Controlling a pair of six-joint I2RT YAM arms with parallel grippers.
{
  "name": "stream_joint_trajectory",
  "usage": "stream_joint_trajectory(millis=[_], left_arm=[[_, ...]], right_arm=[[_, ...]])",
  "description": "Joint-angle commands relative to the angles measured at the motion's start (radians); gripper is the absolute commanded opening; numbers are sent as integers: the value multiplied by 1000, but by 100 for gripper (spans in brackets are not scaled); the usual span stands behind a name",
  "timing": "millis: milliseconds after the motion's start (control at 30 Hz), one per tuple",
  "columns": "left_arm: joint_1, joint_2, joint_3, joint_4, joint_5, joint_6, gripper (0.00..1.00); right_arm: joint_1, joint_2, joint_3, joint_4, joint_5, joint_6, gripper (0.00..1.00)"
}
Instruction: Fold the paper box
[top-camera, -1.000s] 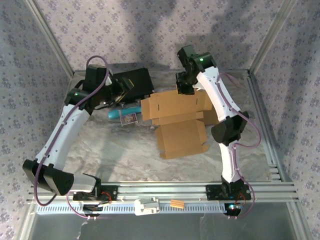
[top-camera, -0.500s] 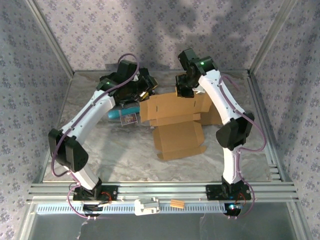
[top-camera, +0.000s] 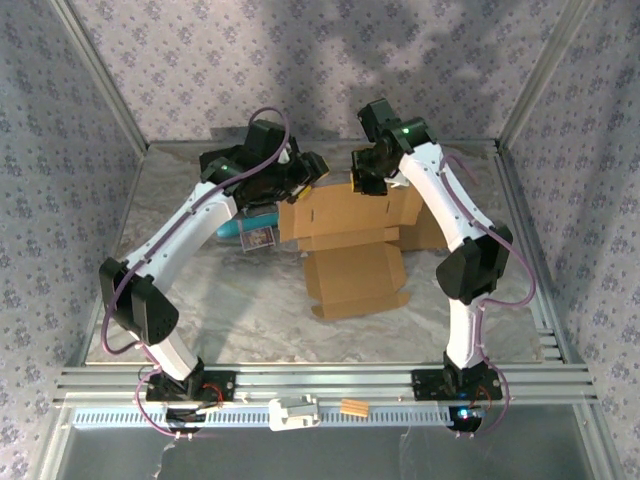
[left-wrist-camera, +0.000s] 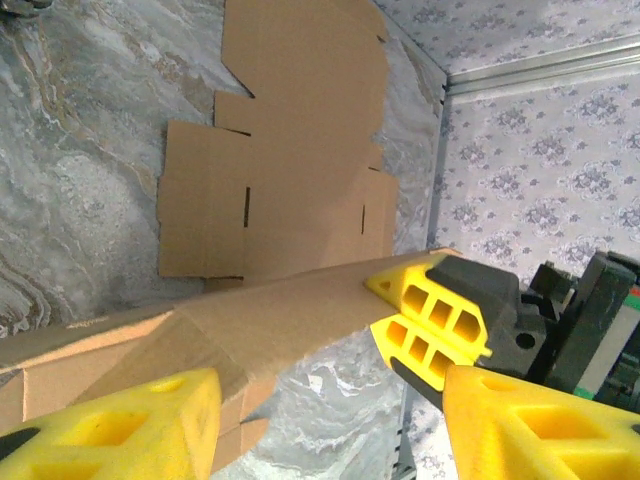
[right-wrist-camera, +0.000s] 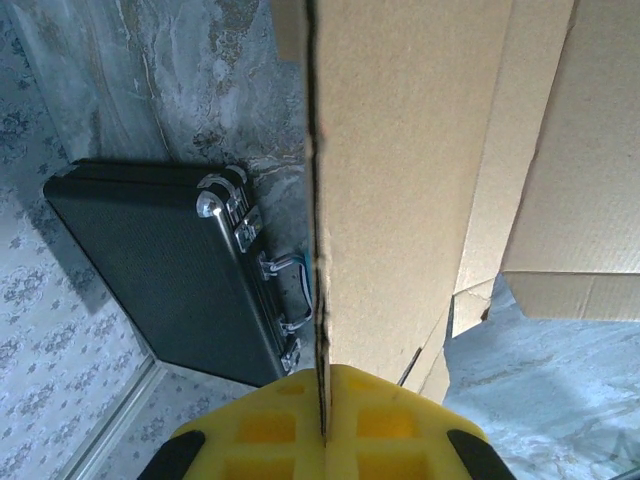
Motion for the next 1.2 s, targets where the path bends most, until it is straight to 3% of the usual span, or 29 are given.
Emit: stream_joint_trajectory(millis=[0, 267, 333, 400, 533, 733, 800, 867, 967, 1167], left_arm=[[-8, 0, 2, -7, 19, -18, 60], [-33, 29, 26, -24, 25, -41, 59], [-28, 2, 42, -55, -37, -11, 59], [-8, -43, 48, -92, -85, 11, 61], [62, -80, -16, -36, 7, -20, 61], [132, -168, -109, -75, -24, -11, 61], [171, -222, -200, -91, -29, 0, 57], [222, -292, -330, -77, -28, 21, 45], [303, -391, -618, 106, 77, -26, 24], [203, -331, -887, 504, 112, -116, 19]], right_arm=[[-3, -49, -14, 14, 1, 28, 0], [-3, -76, -62, 63, -5, 37, 0], [-4, -83, -65, 48, -7, 38, 0], [-8, -93, -76, 47, -4, 34, 0], [-10, -119, -129, 94, -1, 37, 0], [-20, -133, -150, 103, -20, 29, 0], [-27, -148, -173, 118, -26, 29, 0], [-33, -167, -199, 131, -29, 30, 0], [-48, -193, -231, 147, -37, 34, 0], [-61, -203, -235, 140, -67, 52, 0]])
